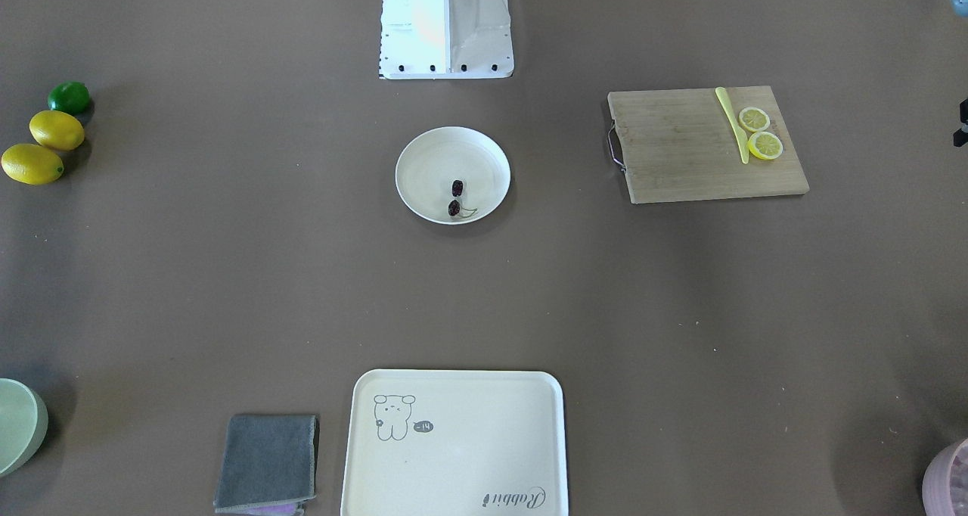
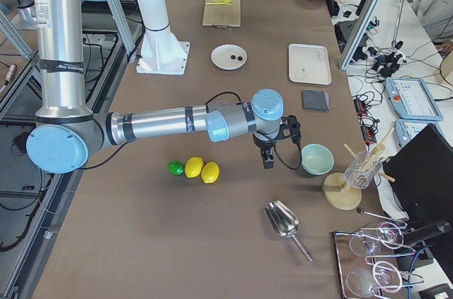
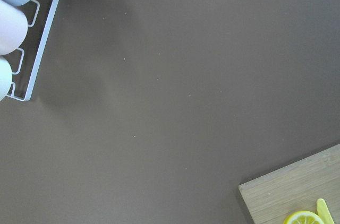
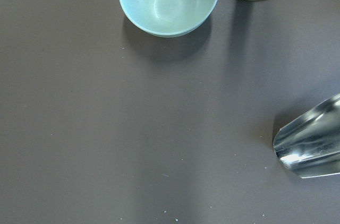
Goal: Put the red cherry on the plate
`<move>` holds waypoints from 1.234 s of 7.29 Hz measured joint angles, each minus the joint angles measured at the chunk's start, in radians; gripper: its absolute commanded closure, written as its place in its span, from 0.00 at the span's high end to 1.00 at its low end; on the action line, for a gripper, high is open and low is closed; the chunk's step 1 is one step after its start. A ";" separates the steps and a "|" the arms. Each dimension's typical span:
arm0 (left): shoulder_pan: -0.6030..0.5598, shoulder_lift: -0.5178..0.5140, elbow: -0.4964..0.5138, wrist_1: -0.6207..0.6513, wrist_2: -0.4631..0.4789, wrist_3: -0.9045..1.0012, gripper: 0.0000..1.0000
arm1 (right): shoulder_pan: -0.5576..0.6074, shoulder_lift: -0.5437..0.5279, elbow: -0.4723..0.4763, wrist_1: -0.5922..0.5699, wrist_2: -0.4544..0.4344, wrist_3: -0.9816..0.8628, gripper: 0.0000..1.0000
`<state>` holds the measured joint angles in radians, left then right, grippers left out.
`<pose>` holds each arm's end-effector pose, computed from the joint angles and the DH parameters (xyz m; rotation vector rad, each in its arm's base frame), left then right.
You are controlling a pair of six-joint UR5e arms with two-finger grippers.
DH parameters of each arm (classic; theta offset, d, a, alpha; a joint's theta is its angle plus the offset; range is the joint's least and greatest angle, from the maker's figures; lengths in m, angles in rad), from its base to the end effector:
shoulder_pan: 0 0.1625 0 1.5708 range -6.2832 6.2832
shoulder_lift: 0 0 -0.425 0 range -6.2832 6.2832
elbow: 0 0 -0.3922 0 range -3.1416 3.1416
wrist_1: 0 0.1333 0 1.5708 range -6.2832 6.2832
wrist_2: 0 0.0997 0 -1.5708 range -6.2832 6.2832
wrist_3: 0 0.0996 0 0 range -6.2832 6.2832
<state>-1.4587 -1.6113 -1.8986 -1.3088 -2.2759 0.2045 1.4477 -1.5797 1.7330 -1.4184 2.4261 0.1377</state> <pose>-0.0135 -0.4949 0.5108 0.1350 0.7025 0.3405 -0.0035 -0.5019 0.5599 0.1740 -0.8784 -0.1171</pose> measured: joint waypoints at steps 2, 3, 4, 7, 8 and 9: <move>-0.007 0.004 0.018 -0.001 -0.002 0.003 0.98 | 0.007 -0.001 0.008 -0.001 0.010 -0.001 1.00; -0.008 0.005 0.021 -0.002 -0.003 0.003 0.98 | 0.009 -0.001 0.010 -0.001 0.019 -0.001 1.00; -0.013 0.008 0.018 -0.004 -0.009 0.003 0.98 | 0.009 -0.001 0.010 -0.001 0.023 -0.001 1.00; -0.035 0.012 0.012 -0.012 -0.035 0.003 0.98 | 0.011 -0.001 0.012 0.002 0.025 -0.002 1.00; -0.039 0.012 0.013 -0.022 -0.035 0.003 0.98 | 0.012 0.001 0.012 0.003 0.025 -0.002 1.00; -0.045 0.016 0.012 -0.028 -0.038 0.004 0.98 | 0.012 0.001 0.012 0.004 0.025 -0.003 1.00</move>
<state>-1.5037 -1.5957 -1.8864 -1.3369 -2.3137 0.2081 1.4600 -1.5787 1.7447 -1.4145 2.4513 0.1352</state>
